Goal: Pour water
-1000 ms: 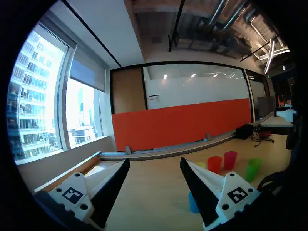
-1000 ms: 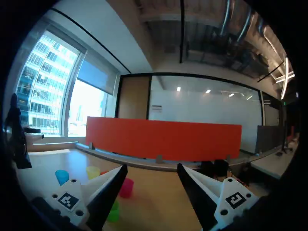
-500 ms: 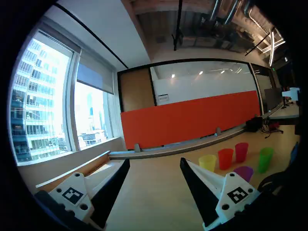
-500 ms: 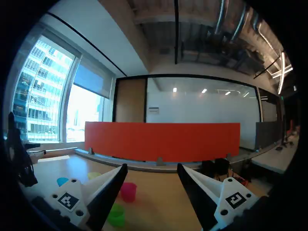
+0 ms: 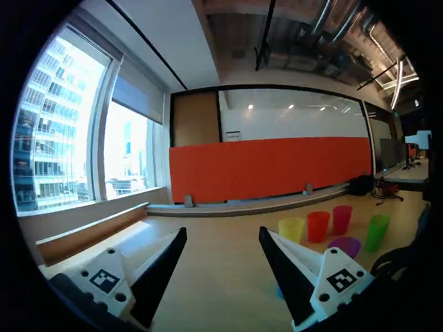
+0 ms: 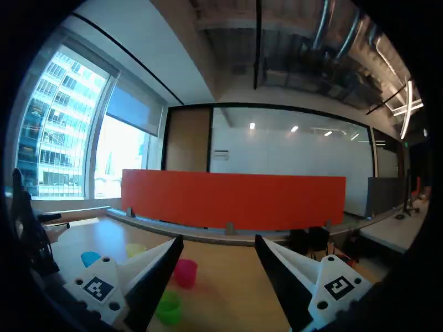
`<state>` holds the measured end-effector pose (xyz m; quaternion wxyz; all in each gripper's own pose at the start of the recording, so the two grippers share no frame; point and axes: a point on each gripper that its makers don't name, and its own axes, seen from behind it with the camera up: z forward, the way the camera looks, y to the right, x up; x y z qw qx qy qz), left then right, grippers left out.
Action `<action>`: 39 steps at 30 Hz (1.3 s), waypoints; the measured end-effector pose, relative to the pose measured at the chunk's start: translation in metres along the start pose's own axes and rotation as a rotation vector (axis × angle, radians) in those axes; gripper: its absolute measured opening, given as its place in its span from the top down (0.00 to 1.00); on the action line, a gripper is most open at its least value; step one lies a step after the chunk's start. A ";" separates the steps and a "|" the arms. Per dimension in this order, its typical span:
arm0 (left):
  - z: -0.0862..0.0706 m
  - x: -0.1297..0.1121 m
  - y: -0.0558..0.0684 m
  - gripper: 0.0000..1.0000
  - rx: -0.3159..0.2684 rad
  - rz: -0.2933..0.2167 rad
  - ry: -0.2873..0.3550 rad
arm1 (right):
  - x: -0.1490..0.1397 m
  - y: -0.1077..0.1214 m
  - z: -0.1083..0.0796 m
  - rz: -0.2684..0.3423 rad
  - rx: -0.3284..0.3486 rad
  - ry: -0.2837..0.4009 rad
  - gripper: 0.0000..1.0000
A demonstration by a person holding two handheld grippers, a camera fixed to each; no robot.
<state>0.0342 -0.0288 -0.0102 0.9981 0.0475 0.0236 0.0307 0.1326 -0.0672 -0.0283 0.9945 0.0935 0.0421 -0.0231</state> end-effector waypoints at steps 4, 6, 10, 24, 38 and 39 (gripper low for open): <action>0.001 -0.009 0.004 0.04 -0.003 -0.012 -0.011 | 0.001 0.000 -0.001 -0.003 -0.001 0.000 0.00; 0.001 -0.012 0.006 0.04 -0.005 -0.018 -0.015 | 0.001 0.000 -0.001 -0.004 -0.002 0.000 0.00; 0.002 -0.014 0.009 0.03 -0.014 -0.029 -0.010 | 0.002 0.000 -0.001 -0.002 -0.003 -0.002 0.00; 0.005 -0.026 0.010 0.03 -0.028 -0.056 -0.026 | 0.005 0.002 -0.002 0.005 -0.002 0.003 0.00; 0.007 -0.033 0.013 0.03 -0.040 -0.061 -0.048 | 0.004 0.001 -0.003 0.010 0.002 0.005 0.00; 0.007 -0.033 0.013 0.03 -0.040 -0.061 -0.048 | 0.004 0.001 -0.003 0.010 0.002 0.006 0.00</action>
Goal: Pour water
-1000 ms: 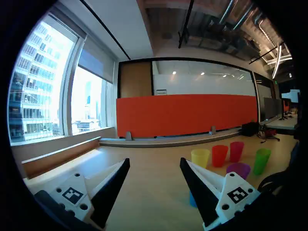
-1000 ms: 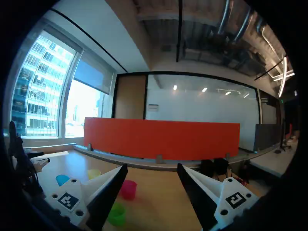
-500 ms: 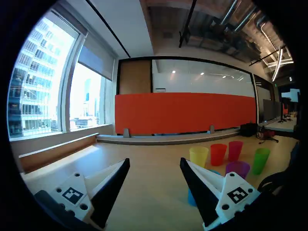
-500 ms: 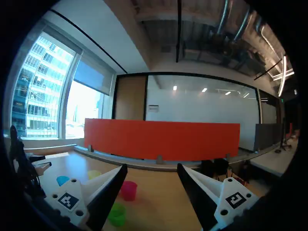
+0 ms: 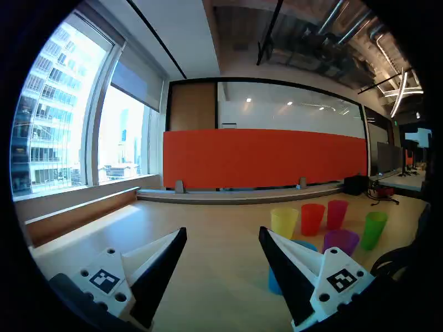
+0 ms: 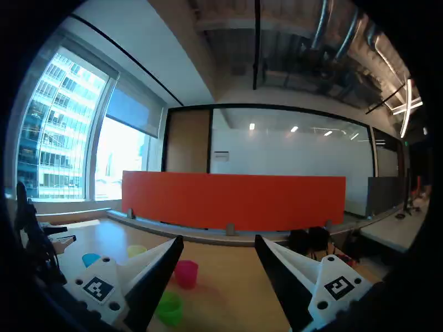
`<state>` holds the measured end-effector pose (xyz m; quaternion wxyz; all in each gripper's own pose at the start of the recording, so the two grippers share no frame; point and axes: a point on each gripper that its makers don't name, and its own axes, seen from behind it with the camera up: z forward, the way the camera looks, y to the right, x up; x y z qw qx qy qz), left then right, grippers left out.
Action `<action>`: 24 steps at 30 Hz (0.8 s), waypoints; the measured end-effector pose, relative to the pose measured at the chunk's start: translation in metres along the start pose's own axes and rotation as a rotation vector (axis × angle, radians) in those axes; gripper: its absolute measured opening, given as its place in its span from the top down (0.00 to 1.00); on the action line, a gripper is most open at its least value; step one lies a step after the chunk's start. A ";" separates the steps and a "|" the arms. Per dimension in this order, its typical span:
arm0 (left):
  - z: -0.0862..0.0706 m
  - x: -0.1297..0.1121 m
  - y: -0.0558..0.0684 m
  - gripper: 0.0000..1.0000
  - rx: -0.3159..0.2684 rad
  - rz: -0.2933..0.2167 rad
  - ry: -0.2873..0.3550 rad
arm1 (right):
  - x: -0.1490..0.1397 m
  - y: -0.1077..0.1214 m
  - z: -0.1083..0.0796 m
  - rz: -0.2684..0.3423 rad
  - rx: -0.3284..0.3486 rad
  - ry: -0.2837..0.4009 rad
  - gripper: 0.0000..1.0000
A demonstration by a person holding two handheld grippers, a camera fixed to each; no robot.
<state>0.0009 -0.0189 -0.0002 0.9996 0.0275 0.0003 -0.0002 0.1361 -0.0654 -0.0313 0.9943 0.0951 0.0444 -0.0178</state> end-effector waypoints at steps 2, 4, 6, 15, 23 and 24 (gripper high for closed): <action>0.000 0.000 0.000 0.03 0.000 0.000 -0.001 | 0.001 0.000 0.000 0.001 0.002 0.003 0.00; 0.000 0.000 0.000 0.03 0.000 0.000 -0.001 | 0.000 0.000 -0.001 0.002 0.002 0.006 0.00; 0.000 0.000 0.000 0.03 0.000 0.000 -0.001 | 0.000 0.001 -0.002 0.002 0.000 0.010 0.00; 0.000 0.000 0.001 0.03 0.000 0.000 -0.001 | -0.008 0.022 -0.003 -0.026 -0.037 0.022 0.00; 0.000 0.000 0.001 0.03 0.000 0.000 -0.001 | -0.023 0.040 0.003 -0.043 -0.089 0.040 0.00; 0.000 0.000 0.001 0.03 0.000 0.000 -0.001 | -0.025 0.042 0.004 -0.040 -0.095 0.041 0.00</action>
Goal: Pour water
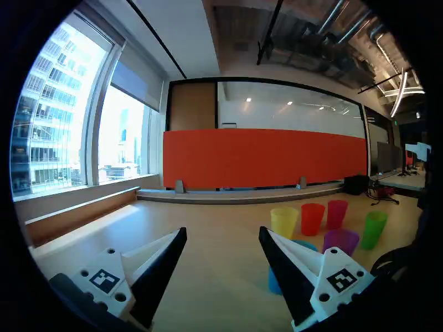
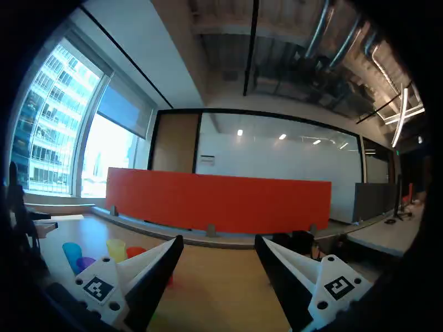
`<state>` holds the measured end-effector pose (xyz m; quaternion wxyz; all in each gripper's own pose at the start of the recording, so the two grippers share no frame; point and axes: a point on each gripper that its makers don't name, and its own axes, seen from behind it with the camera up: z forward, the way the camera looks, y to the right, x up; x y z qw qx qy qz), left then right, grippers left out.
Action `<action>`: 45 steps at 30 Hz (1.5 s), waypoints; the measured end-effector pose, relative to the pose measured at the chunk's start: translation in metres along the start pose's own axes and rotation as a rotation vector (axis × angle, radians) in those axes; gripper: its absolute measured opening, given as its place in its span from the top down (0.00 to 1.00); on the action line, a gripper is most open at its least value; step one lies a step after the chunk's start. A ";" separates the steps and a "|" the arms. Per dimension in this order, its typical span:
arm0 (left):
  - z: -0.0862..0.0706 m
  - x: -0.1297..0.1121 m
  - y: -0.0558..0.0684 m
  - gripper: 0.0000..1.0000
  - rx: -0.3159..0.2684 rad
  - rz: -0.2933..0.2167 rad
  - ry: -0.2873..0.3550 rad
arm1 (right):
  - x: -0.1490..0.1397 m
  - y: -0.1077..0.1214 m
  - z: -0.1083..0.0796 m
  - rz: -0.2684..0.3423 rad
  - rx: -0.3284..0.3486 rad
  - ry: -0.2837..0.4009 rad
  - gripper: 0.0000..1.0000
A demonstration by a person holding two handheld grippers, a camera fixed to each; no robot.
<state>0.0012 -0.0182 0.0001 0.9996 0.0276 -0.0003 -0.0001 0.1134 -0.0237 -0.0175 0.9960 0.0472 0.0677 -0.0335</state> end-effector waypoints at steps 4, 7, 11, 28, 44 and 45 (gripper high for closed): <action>0.000 0.000 0.000 0.03 0.000 0.000 0.000 | -0.007 0.006 0.005 0.025 -0.020 0.007 0.00; 0.000 0.000 0.000 0.03 0.000 0.000 0.000 | -0.014 0.009 0.008 0.046 -0.035 0.013 0.00; 0.000 0.000 0.001 0.03 0.000 0.000 0.000 | -0.030 0.011 0.011 0.060 -0.059 0.007 0.00; 0.000 -0.001 0.001 0.03 0.000 0.000 0.000 | -0.098 0.019 0.005 0.071 -0.102 -0.074 0.00; 0.000 -0.001 0.001 0.03 0.000 0.000 0.000 | -0.115 0.020 0.002 0.065 -0.110 -0.132 0.00; 0.000 -0.001 0.001 0.03 0.000 0.000 0.000 | -0.115 0.019 0.002 0.065 -0.109 -0.132 0.00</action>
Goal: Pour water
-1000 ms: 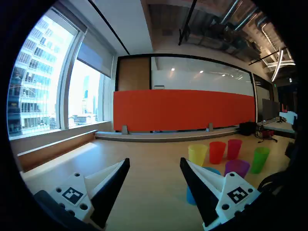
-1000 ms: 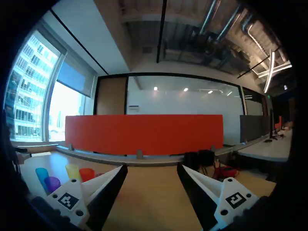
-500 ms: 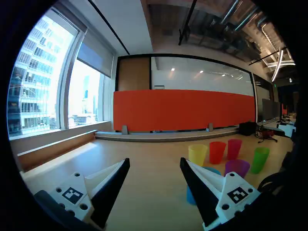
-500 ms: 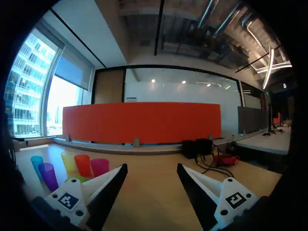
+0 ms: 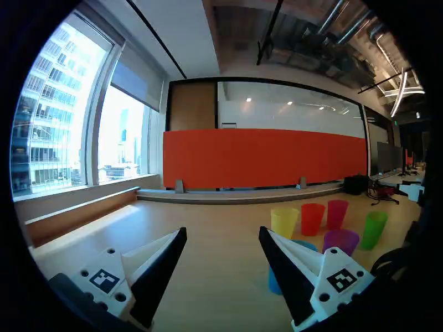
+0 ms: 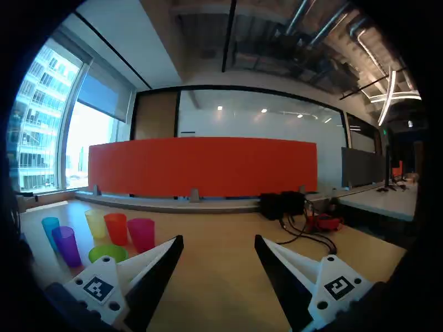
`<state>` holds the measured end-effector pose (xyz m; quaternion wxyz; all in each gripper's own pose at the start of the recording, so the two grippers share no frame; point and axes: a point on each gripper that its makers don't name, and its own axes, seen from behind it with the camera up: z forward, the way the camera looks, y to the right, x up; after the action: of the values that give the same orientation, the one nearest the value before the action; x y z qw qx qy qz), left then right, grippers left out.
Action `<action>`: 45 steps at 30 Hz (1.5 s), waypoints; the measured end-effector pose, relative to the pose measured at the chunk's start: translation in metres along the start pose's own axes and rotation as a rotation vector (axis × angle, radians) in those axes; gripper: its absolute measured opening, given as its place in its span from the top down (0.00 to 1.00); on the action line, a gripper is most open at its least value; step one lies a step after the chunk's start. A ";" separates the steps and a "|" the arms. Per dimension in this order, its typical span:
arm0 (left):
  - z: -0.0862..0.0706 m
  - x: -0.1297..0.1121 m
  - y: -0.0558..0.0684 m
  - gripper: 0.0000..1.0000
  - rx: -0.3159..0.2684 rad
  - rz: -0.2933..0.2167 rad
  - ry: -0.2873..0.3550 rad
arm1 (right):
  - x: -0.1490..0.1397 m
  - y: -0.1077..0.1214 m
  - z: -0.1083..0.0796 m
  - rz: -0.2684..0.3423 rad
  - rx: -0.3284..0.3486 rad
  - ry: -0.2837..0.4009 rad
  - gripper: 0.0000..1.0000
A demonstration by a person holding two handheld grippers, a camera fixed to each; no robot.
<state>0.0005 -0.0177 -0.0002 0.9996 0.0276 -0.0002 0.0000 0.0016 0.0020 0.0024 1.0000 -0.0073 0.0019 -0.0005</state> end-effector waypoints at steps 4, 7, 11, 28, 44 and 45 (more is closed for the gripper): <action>0.000 0.000 0.000 0.03 0.000 0.000 0.000 | 0.001 -0.001 -0.001 0.000 0.005 -0.002 0.00; 0.000 0.000 0.000 0.03 0.000 0.000 0.000 | 0.001 -0.002 -0.002 0.000 0.007 -0.002 0.01; 0.000 0.000 -0.001 0.03 0.000 0.000 0.000 | 0.001 -0.002 -0.002 0.000 0.007 -0.002 0.00; 0.000 0.000 0.000 0.03 0.000 0.000 0.000 | 0.000 -0.003 -0.003 0.000 0.009 -0.004 0.00; 0.000 0.000 0.000 0.03 0.000 0.000 0.000 | -0.001 -0.002 -0.002 0.001 0.009 -0.004 0.00; 0.000 0.000 0.000 0.03 0.000 0.000 0.000 | -0.001 -0.002 -0.003 0.001 0.009 -0.004 0.00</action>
<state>0.0008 -0.0175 -0.0004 0.9996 0.0276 -0.0003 -0.0001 0.0004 -0.0003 0.0000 1.0000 -0.0028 -0.0003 0.0000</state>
